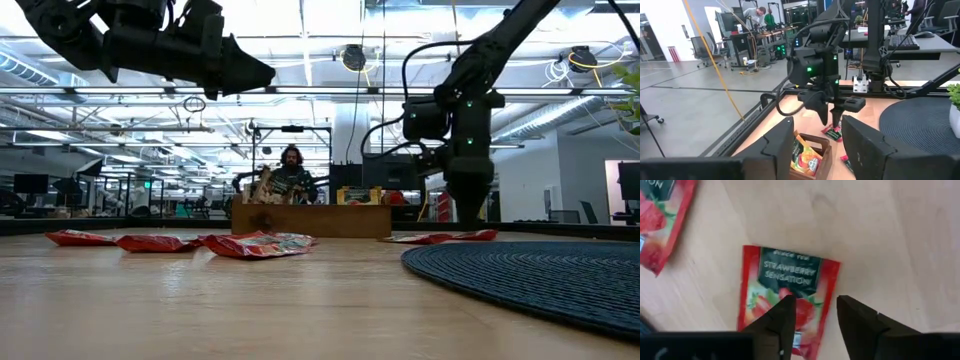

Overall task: Pick & Place Tea
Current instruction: Put the red tea bag into the middle section wooden organizer

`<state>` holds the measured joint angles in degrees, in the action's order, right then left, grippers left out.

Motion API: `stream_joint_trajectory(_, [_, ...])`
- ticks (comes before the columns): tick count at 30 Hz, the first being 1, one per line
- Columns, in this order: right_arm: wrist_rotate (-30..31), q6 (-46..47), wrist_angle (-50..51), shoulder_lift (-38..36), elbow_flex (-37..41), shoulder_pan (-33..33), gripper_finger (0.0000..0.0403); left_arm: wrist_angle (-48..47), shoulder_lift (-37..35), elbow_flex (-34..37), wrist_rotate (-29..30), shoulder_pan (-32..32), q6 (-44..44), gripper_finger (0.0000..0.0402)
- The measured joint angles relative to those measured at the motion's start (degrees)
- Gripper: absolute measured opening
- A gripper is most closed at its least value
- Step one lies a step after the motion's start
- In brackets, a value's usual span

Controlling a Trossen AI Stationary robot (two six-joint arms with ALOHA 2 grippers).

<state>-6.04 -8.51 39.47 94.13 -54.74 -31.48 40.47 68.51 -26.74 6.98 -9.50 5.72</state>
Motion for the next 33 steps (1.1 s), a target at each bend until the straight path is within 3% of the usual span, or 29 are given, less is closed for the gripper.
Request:
stream_joint_trajectory(5, [0.8,2.8,2.0,0.0,0.0,3.4,0.0192,0.0,0.0,0.0,0.0,0.0,0.0,0.0159])
stream_joint_trajectory(11, [11.0,5.4,1.1,0.2,1.4,10.0,0.0286,0.0,0.0,0.0,0.0,0.0,0.0,0.0166])
stream_joint_trajectory(13, [15.2,5.7,0.0,0.9,2.4,11.7,0.0303,0.0,0.0,0.0,0.0,0.0,0.0,0.017])
stream_joint_trajectory(16, [16.5,7.8,-0.7,2.4,3.4,12.5,0.0306,0.0,0.0,0.0,0.0,0.0,0.0,0.0175])
stream_joint_trajectory(23, [8.9,9.3,-3.8,2.9,3.8,12.3,0.0242,0.0,0.0,0.0,0.0,0.0,0.0,0.0172])
stream_joint_trajectory(33, [5.5,6.9,-4.1,2.8,3.9,12.3,0.0075,0.0,0.0,0.0,0.0,0.0,0.0,0.0157])
